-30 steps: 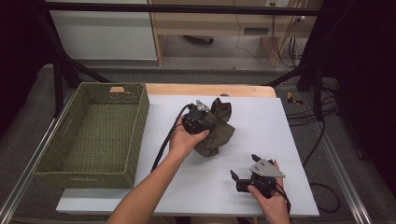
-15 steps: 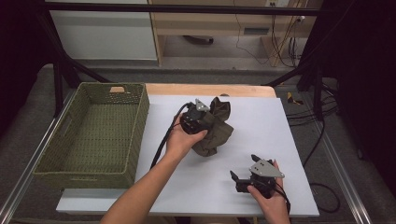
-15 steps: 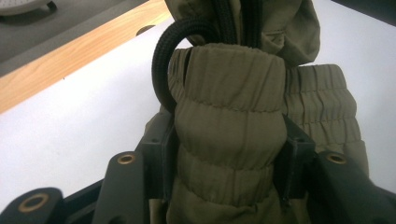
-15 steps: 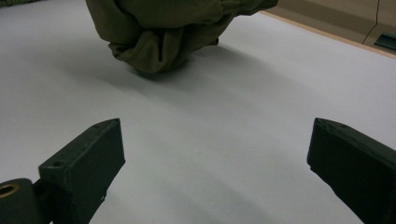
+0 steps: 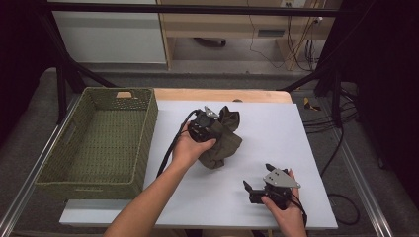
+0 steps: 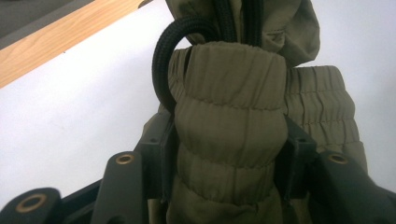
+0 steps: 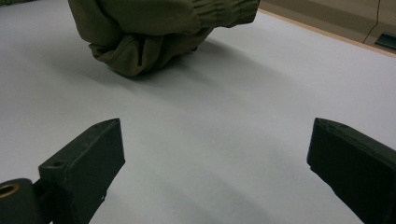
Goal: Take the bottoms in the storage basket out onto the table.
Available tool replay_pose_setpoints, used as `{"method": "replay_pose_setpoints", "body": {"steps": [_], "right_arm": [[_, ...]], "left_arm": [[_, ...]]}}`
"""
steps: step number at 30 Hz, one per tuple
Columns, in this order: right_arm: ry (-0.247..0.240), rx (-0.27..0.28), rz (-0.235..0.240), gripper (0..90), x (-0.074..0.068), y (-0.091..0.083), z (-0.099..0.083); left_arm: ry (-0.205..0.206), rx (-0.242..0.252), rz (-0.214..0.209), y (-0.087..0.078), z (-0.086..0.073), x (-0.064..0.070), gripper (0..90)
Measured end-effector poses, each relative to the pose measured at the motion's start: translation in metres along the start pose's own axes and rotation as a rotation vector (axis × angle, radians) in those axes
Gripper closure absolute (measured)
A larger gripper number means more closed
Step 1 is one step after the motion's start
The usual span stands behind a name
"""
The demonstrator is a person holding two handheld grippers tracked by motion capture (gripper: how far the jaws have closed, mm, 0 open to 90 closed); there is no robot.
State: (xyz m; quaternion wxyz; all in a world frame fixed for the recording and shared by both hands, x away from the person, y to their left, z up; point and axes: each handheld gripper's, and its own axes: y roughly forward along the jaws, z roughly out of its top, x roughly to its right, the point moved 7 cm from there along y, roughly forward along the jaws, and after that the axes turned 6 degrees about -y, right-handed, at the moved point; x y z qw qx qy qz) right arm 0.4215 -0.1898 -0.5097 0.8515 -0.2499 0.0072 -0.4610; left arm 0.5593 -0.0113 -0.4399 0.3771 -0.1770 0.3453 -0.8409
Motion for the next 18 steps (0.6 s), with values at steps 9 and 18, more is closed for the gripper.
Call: {"method": "replay_pose_setpoints", "body": {"steps": [9, 18], "right_arm": [[-0.011, -0.008, 0.006, 4.3, -0.004, 0.000, 0.000], [-0.011, -0.008, 0.008, 4.4, -0.003, 0.000, 0.000]], "left_arm": [[-0.027, 0.003, -0.005, 0.006, 0.000, 0.003, 40.2], [-0.041, 0.006, 0.001, 0.012, 0.000, 0.003, 33.4]]}}
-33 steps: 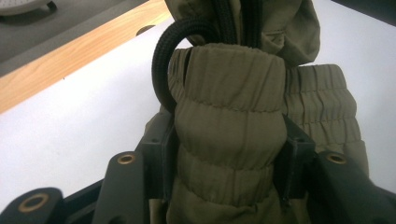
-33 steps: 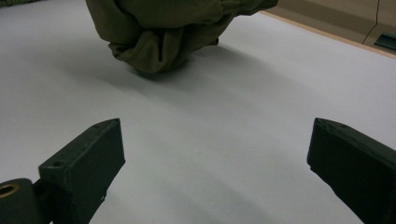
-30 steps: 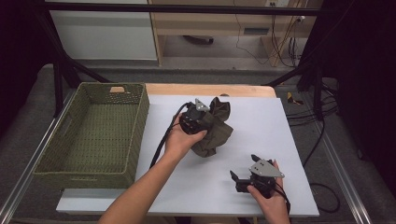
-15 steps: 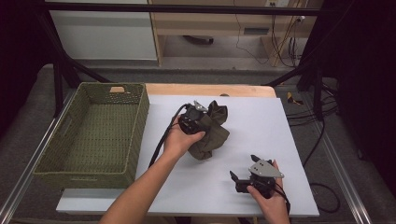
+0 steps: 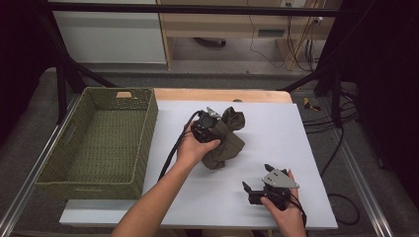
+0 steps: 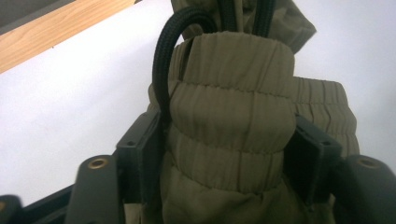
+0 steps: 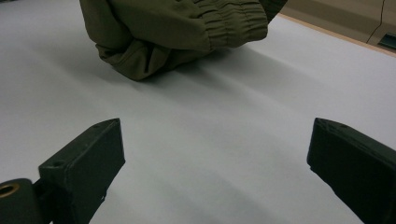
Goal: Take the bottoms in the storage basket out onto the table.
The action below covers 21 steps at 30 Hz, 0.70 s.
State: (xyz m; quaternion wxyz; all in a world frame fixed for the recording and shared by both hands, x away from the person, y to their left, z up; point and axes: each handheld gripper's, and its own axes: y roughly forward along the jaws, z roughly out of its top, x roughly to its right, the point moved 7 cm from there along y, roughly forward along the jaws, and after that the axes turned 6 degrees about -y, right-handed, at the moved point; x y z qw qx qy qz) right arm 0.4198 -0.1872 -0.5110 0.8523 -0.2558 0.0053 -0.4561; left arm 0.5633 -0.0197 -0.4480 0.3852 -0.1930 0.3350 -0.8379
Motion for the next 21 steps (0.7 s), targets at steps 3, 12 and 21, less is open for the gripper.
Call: {"method": "replay_pose_setpoints", "body": {"steps": [3, 12, 21], "right_arm": [[-0.003, 0.004, -0.001, 4.3, 0.0001, -0.0006, 0.0004], [-0.003, 0.001, -0.001, 4.4, -0.0004, 0.0001, 0.0002], [-0.001, 0.004, -0.004, 4.4, -0.0002, 0.0003, 0.0006]], "left_arm": [[-0.004, -0.003, 0.000, 0.0006, -0.0005, 0.0010, 30.5], [-0.011, -0.001, -0.030, -0.0013, -0.0001, 0.0047, 22.4], [-0.018, 0.017, -0.046, -0.0079, 0.0025, 0.0084, 15.6]]}}
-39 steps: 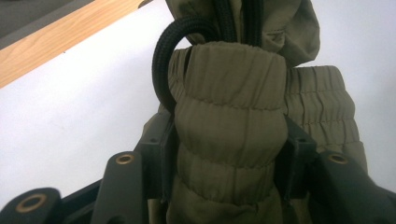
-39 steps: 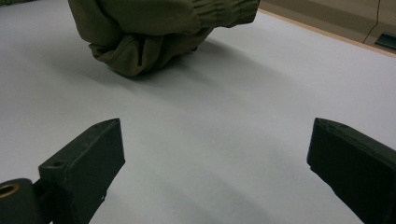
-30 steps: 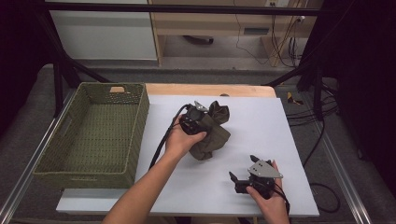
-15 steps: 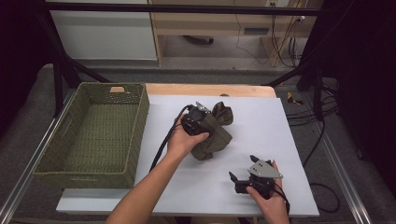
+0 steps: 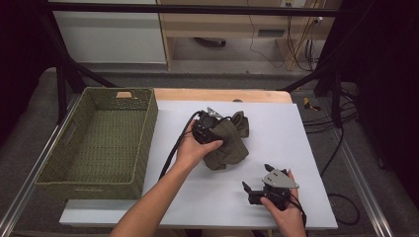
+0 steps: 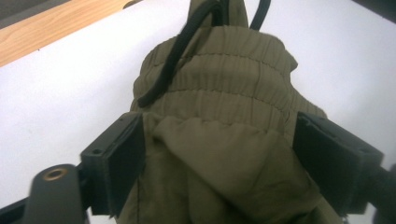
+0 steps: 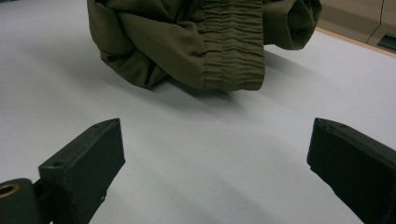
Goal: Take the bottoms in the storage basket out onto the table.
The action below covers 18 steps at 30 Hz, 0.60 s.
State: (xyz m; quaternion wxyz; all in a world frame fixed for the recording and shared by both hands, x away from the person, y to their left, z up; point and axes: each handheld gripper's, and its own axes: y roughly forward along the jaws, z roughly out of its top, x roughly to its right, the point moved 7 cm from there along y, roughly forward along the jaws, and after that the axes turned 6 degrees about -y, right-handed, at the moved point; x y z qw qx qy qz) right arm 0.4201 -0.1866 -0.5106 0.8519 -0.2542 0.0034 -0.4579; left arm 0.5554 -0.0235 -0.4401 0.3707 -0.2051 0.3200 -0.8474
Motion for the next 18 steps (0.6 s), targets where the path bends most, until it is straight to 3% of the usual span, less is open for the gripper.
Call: {"method": "replay_pose_setpoints", "body": {"steps": [10, 18], "right_arm": [[0.000, -0.003, 0.002, 4.4, -0.0006, 0.0003, 0.0000], [0.005, -0.004, 0.003, 4.3, 0.0003, 0.0002, -0.0004]], "left_arm": [[0.000, 0.002, -0.020, -0.0024, -0.0002, 0.0076, 12.8], [0.007, 0.039, -0.027, -0.0061, 0.0041, 0.0105, 10.3]]}}
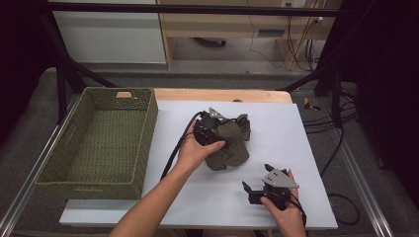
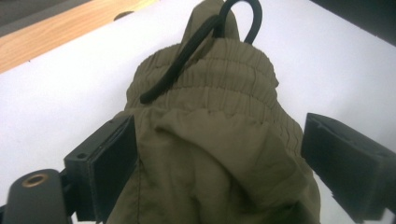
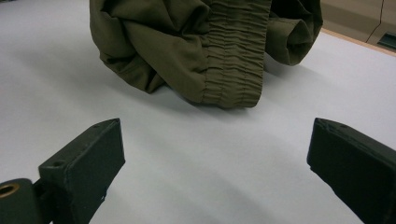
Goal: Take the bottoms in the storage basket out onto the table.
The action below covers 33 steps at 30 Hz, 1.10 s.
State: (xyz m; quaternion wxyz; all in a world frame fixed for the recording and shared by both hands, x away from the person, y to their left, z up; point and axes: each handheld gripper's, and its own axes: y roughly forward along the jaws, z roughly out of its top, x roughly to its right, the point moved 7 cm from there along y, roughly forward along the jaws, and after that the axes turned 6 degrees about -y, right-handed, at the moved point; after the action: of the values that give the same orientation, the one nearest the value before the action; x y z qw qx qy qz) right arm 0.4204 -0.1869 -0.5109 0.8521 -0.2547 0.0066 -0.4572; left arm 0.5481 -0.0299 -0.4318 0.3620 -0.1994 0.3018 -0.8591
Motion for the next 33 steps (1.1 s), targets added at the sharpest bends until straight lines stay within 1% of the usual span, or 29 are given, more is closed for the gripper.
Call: {"method": "replay_pose_setpoints", "body": {"steps": [5, 6, 12, 17, 20, 28, 31, 33], "right_arm": [[-0.003, 0.000, -0.004, 4.3, 0.001, 0.000, 0.000], [-0.003, 0.000, -0.004, 4.3, 0.001, 0.000, 0.000], [-0.001, -0.002, -0.006, 4.4, 0.002, 0.001, -0.001], [0.006, 0.001, -0.009, 4.3, 0.005, 0.000, -0.002], [0.008, -0.002, -0.009, 4.3, 0.006, 0.000, -0.003], [0.005, 0.003, -0.002, 4.3, 0.007, -0.002, -0.003], [0.004, 0.002, 0.000, 4.4, 0.006, -0.003, -0.003], [0.003, 0.000, 0.001, 4.3, 0.005, -0.003, -0.002]], "left_arm": [[-0.002, 0.044, -0.018, -0.007, 0.006, 0.002, 9.3], [0.006, 0.048, -0.020, -0.009, 0.007, 0.002, 9.0], [0.021, 0.071, -0.032, -0.016, 0.014, 0.005, 8.5], [0.042, 0.092, -0.052, -0.019, 0.021, 0.011, 8.6], [0.053, 0.095, -0.057, -0.019, 0.026, 0.014, 8.5], [0.058, 0.101, -0.060, -0.023, 0.032, 0.021, 8.5], [0.058, 0.080, -0.065, -0.026, 0.029, 0.022, 8.5], [0.066, 0.072, -0.062, -0.029, 0.028, 0.023, 8.2]]}}
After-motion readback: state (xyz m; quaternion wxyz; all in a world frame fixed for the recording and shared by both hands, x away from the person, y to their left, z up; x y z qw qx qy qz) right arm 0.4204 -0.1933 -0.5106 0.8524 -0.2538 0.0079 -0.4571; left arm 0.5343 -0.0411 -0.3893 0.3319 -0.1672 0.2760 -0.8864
